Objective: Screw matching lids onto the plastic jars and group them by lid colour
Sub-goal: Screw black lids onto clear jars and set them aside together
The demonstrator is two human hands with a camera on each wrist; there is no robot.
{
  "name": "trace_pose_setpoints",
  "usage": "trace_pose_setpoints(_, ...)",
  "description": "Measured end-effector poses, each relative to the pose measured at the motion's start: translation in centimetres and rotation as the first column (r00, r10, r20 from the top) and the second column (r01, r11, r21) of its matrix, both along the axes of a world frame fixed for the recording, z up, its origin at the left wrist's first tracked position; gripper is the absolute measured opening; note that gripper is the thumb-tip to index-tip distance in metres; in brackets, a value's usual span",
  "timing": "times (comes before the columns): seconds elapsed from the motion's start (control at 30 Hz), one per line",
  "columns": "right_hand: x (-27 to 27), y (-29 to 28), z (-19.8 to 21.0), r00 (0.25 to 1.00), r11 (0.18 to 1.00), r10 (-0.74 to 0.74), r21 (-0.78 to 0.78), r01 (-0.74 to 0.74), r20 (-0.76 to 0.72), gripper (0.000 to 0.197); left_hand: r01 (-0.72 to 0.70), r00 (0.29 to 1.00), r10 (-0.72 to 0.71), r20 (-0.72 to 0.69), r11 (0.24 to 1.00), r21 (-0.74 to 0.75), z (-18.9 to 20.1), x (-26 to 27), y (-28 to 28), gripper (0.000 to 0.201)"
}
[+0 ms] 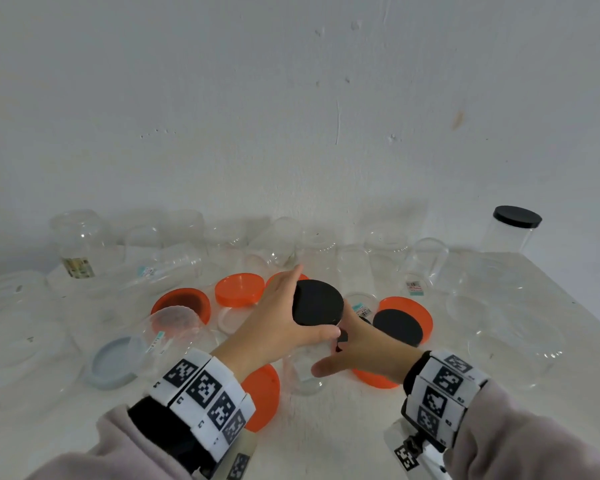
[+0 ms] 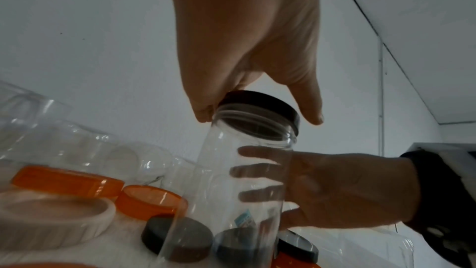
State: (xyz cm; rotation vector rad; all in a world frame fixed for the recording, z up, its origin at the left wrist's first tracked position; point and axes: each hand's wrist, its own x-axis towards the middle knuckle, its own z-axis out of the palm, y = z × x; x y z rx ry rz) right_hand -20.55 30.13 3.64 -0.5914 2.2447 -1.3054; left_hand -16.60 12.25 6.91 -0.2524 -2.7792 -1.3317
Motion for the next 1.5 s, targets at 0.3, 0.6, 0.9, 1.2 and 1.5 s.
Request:
trace_pose_setpoints(0.3, -1.1, 0.2, 7.9, 0.952, 0.948, 0.235, 0.261, -0.181, -0.195, 0.092, 0.088, 0.992, -0.12, 0.045, 0.892, 0.443, -2.6, 1.3, -0.5, 0.082)
trace_pose_setpoints(0.6, -2.2, -3.9, 11.2, 0.839, 0.705, 0.49, 0.674, -0.222, -0.236, 0.078, 0.085, 0.996, -0.06, -0.068, 0.875, 0.476, -3.3, 1.5, 0.3, 0.07)
trace_pose_setpoints(0.9, -2.4, -5.4, 12.1, 0.77, 0.593, 0.591, 0.777, -0.211, -0.242, 0.07, 0.079, 0.997, -0.064, -0.049, 0.878, 0.472, -3.4, 1.6, 0.2, 0.065)
trace_pose_setpoints(1.2, -2.0, -5.4, 11.3, 0.717, 0.668, 0.569, 0.734, -0.118, -0.403, 0.047, 0.046, 0.999, -0.025, -0.048, 0.868, 0.495, -3.6, 1.5, 0.3, 0.064)
trace_pose_setpoints(1.5, -2.4, -5.1, 11.7, 0.757, 0.64, 0.584, 0.739, -0.21, -0.291, 0.067, 0.072, 0.997, -0.052, -0.054, 0.86, 0.505, -3.7, 1.5, 0.1, 0.067)
